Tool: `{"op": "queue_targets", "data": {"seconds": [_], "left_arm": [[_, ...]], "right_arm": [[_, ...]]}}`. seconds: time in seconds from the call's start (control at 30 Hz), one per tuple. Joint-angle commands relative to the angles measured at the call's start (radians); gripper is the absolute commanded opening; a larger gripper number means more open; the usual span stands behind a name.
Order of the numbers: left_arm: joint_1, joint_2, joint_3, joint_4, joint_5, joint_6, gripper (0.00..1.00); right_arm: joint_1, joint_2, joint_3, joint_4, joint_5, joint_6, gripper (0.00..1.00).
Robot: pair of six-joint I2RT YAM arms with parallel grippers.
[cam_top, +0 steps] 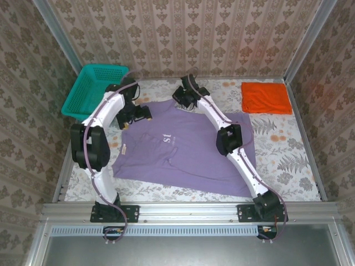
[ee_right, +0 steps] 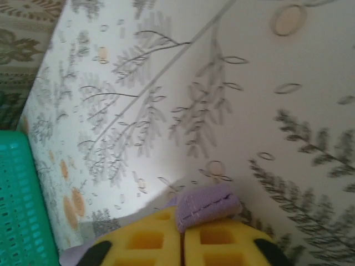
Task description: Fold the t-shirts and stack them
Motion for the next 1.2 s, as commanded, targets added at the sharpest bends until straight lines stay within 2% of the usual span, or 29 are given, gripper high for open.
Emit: {"op": "queue_targets", "data": {"seconds": [0.0, 0.17, 0.33, 0.53, 0.7, 1.17], "left_arm": [[0.024, -0.055, -0.025, -0.028, -0.027, 0.005, 1.00], [0.042, -0.083, -0.041, -0.023, -0.038, -0.020, 1.00], [0.046, -0.112, -0.025, -0.029, -0.049, -0.043, 1.00], [0.064, -0.152, -0.042, -0.038, -0.098, -0.088, 1.00], [0.096, -0.180, -0.100, -0.009, -0.061, -0.125, 1.00], [0.149, -0.227, -0.175, 0.040, 0.027, -0.150, 1.00]], "right_arm": [[0.033, -0.029, 0.067, 0.048, -0.060, -0.172, 0.01], [0.078, -0.053, 0.211, -0.059, -0.131, -0.393, 0.00], [0.118, -0.132, 0.214, -0.227, -0.194, -0.623, 0.00], [0.177, -0.175, 0.213, -0.447, -0.232, -0.813, 0.00], [0.217, -0.183, 0.197, -0.514, -0.273, -0.847, 0.01], [0.316, -0.259, 0.015, -0.580, -0.233, -0.912, 0.05]]}}
